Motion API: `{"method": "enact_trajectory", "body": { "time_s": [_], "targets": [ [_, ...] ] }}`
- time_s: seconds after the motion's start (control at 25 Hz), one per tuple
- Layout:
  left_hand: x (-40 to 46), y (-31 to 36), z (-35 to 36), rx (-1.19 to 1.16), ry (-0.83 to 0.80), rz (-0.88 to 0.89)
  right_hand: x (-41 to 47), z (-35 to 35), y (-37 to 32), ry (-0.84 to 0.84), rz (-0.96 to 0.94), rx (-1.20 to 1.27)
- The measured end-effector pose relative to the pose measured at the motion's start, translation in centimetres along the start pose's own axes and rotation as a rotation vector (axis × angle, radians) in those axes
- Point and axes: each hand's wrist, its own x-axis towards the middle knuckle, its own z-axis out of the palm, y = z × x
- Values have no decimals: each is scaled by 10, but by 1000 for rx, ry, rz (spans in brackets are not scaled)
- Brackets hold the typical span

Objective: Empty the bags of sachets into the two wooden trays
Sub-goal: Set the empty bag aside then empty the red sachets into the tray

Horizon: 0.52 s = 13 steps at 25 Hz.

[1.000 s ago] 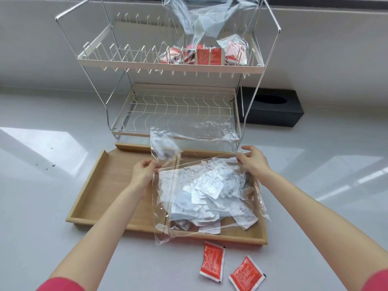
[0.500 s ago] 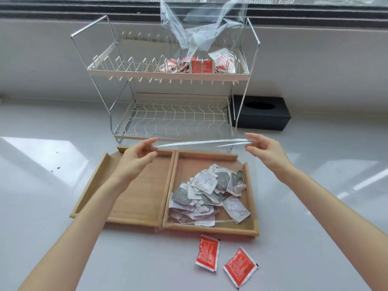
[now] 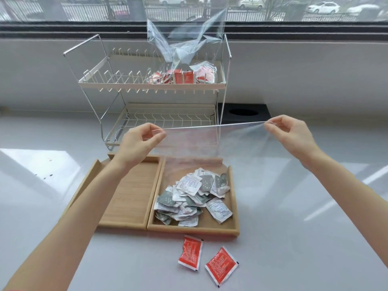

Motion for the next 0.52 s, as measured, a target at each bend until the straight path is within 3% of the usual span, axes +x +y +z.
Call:
{"method": "enact_trajectory", "body": {
  "time_s": [0.24, 0.52],
  "targets": [
    [38, 26, 59, 20, -41, 15, 27, -46, 30, 12, 76, -44],
    [82, 27, 145, 293, -198, 48, 73, -68, 93, 4, 199, -220]
  ]
}}
